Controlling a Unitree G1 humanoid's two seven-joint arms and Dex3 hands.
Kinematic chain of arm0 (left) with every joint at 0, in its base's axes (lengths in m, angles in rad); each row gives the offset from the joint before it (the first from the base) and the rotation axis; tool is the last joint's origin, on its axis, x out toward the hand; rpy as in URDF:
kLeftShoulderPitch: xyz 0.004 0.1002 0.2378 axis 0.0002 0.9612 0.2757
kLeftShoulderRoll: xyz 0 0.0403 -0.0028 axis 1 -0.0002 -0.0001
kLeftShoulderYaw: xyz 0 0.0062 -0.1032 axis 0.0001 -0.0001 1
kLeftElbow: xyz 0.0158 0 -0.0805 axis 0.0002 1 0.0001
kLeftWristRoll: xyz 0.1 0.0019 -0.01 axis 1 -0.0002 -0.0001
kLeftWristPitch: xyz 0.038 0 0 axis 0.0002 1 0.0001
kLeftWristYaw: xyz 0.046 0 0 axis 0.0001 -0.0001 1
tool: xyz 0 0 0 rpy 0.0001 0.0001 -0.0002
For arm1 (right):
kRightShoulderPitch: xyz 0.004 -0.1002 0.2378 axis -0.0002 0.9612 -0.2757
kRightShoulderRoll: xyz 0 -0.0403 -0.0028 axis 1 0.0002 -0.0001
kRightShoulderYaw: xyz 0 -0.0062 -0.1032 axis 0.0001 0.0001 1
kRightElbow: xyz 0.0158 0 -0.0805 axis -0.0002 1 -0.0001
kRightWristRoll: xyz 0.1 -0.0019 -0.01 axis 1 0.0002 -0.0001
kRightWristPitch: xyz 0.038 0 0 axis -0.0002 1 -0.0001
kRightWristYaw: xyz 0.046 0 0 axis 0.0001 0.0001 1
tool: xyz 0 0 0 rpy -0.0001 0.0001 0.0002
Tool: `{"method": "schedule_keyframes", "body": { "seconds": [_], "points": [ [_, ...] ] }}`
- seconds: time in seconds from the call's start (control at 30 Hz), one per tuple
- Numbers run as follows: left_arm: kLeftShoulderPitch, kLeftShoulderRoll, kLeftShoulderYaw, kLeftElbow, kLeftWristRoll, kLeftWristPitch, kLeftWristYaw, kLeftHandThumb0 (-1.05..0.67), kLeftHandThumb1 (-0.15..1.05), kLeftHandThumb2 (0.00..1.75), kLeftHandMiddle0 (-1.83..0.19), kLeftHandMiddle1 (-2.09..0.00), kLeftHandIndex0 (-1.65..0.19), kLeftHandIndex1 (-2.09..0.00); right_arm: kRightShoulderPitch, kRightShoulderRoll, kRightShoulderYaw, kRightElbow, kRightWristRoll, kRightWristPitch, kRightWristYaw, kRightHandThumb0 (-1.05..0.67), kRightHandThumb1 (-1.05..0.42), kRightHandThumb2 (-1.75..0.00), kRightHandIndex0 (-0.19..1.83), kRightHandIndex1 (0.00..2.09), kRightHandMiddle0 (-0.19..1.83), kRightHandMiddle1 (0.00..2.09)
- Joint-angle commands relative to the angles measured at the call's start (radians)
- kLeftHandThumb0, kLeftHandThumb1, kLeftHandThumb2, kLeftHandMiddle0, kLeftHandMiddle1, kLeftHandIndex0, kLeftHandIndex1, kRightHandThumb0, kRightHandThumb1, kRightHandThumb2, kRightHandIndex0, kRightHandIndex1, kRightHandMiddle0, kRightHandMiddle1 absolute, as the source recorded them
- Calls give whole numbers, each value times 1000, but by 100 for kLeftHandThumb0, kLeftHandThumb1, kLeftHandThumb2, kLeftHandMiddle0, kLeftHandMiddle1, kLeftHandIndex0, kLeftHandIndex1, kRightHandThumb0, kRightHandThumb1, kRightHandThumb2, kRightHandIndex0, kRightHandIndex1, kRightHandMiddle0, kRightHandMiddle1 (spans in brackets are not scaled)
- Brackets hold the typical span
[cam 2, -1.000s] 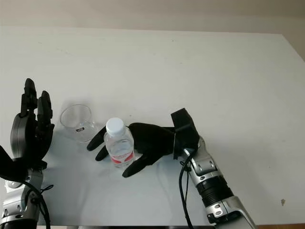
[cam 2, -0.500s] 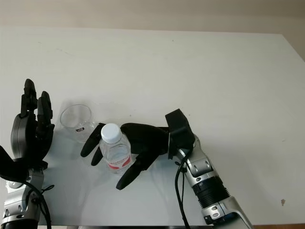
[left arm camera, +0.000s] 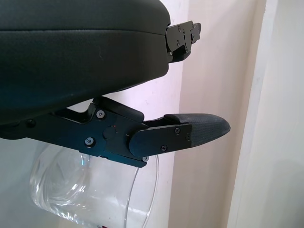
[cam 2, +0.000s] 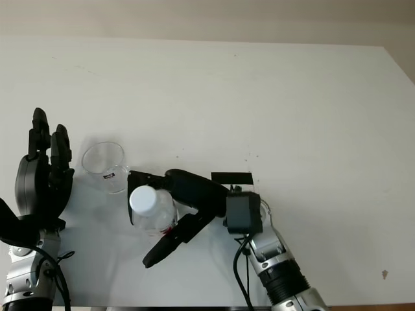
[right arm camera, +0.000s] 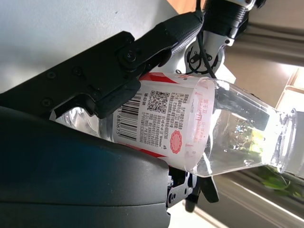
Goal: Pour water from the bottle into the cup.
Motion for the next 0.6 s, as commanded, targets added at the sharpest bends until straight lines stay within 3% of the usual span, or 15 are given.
{"method": "schedule_keyframes", "body": {
  "seconds": [0.0,0.27,0.4,0.57],
  "points": [
    [-14,2,2,6,2,-13,0,-70,105,50,16,-6,19,-4,17,0,9,-15,-30,-24,-36,-35,-104,-14,183,209,183,209],
    [-12,1,5,7,0,-12,1,-70,105,51,15,-6,18,-4,4,27,-10,41,-73,-48,-180,-15,-105,-47,183,209,183,209],
    [-13,3,6,10,1,-14,-1,-69,105,51,15,-6,18,-5,-62,48,-62,108,-33,9,-226,-14,-105,-50,183,209,183,209],
    [-14,2,5,10,5,-14,1,-69,105,51,14,-6,18,-5,-245,60,-140,252,-56,55,-358,-16,-105,-51,183,209,183,209]
  ]
}}
